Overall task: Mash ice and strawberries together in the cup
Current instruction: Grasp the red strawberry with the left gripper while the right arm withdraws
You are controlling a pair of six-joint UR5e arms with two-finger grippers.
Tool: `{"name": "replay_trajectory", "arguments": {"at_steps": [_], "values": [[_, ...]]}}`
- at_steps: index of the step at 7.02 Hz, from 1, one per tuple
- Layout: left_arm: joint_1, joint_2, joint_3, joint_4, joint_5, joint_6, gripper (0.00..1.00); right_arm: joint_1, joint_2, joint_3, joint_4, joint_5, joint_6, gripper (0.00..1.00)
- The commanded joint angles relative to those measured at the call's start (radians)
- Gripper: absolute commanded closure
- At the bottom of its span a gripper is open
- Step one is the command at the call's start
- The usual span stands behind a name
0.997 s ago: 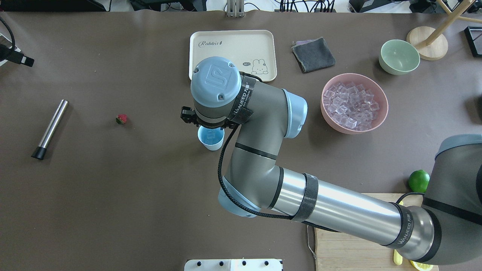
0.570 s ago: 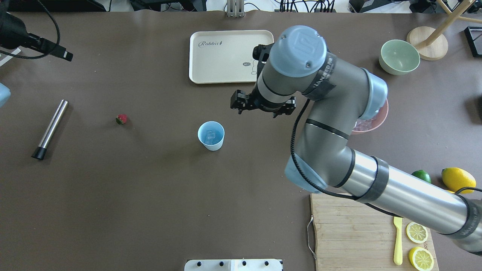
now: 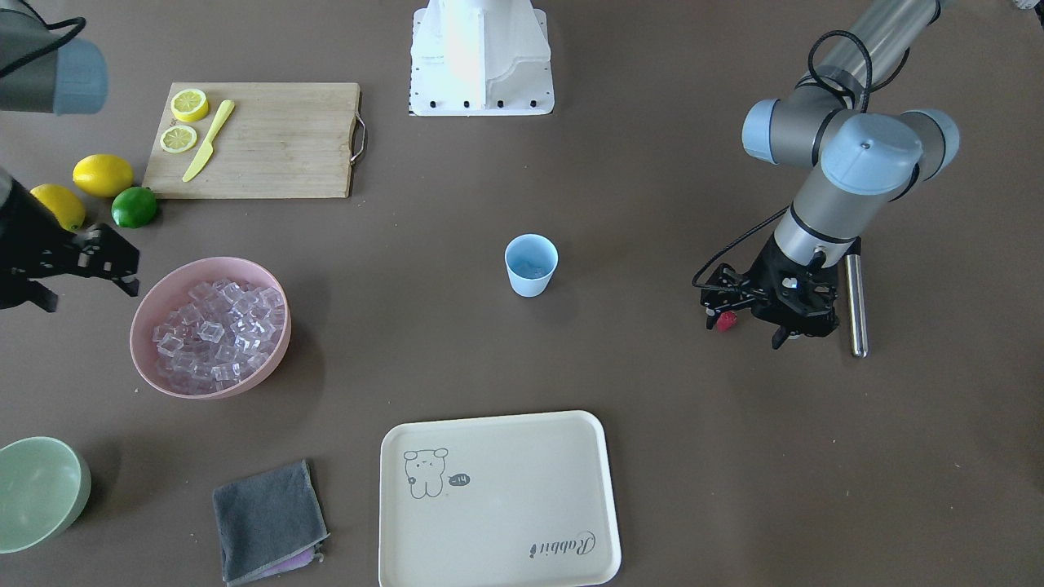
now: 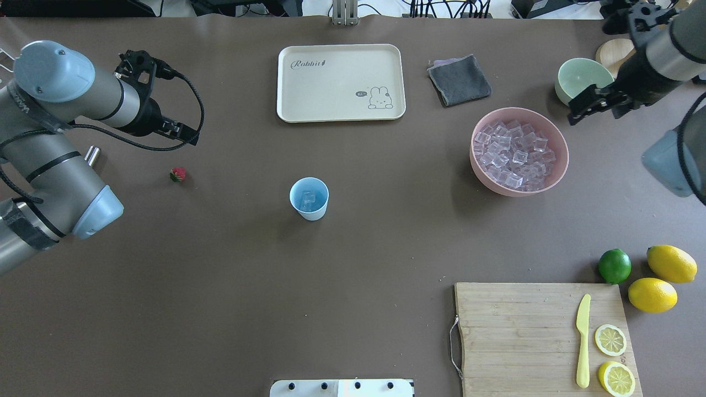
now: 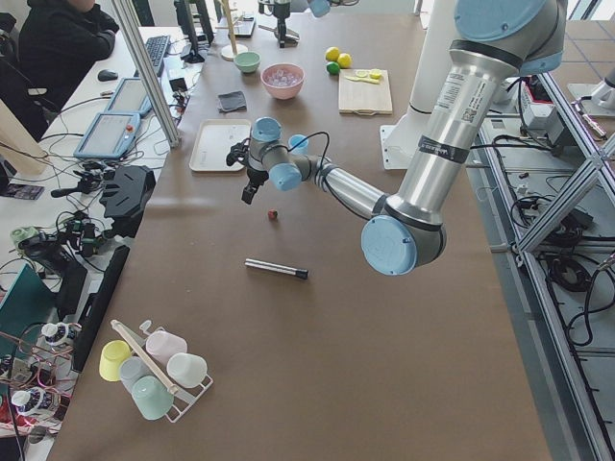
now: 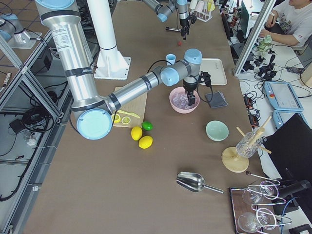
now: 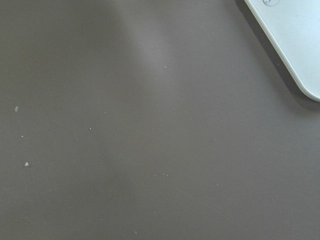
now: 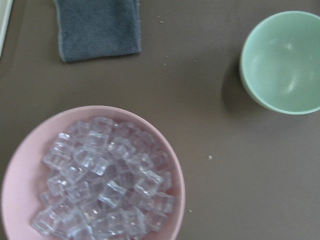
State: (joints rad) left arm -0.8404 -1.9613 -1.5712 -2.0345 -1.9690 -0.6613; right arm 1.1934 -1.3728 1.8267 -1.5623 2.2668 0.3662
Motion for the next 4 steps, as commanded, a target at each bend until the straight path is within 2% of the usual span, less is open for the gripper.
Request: {"name": "replay_trajectory", "arguments": {"at_steps": [1,4], "values": [[0.034,0.008,0.004,-0.003,0.007,0.006,0.03,0.228,-0.202,0.008,-0.005,0.085,-0.364,0.05],[0.023,0.002,0.06,-0.006,0.007,0.052,0.03,0.261,-0.268,0.035,0.005,0.086,-0.372,0.04]]}}
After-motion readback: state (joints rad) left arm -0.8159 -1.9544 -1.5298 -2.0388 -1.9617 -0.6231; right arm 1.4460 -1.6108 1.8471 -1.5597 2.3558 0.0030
